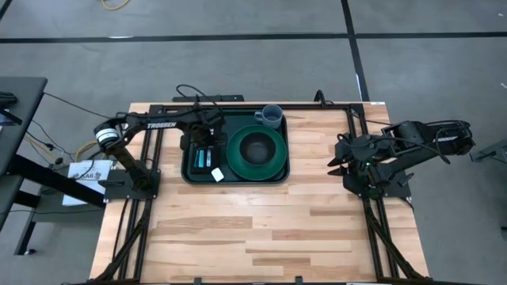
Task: Set up tray
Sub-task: Put the blue patterned knife on the black napkin to the right of the blue patterned spoon
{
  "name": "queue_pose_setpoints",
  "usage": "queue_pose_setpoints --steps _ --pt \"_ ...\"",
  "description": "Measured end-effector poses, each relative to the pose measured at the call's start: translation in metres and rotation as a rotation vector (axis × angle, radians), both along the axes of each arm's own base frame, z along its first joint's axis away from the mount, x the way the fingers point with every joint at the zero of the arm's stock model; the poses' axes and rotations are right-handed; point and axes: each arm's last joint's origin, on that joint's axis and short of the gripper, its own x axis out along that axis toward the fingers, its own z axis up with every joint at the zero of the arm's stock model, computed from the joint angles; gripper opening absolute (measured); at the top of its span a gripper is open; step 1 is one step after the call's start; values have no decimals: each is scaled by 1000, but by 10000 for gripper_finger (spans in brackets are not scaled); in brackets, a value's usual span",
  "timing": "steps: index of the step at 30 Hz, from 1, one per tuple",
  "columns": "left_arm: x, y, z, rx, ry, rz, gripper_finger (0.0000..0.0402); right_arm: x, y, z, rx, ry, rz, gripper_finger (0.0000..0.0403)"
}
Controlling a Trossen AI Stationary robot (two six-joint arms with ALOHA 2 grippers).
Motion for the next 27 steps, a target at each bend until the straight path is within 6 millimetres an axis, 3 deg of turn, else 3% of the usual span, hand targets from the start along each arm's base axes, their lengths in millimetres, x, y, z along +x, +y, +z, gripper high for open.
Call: queue_pose_setpoints --steps 9,27 --pt "-7 -10 -22 -43 -5 51 11 0 -1 0 -23 -4 -5 122" --pt "-2 -5 -24 40 -61 25 27 0 -1 0 -24 -4 -4 122"
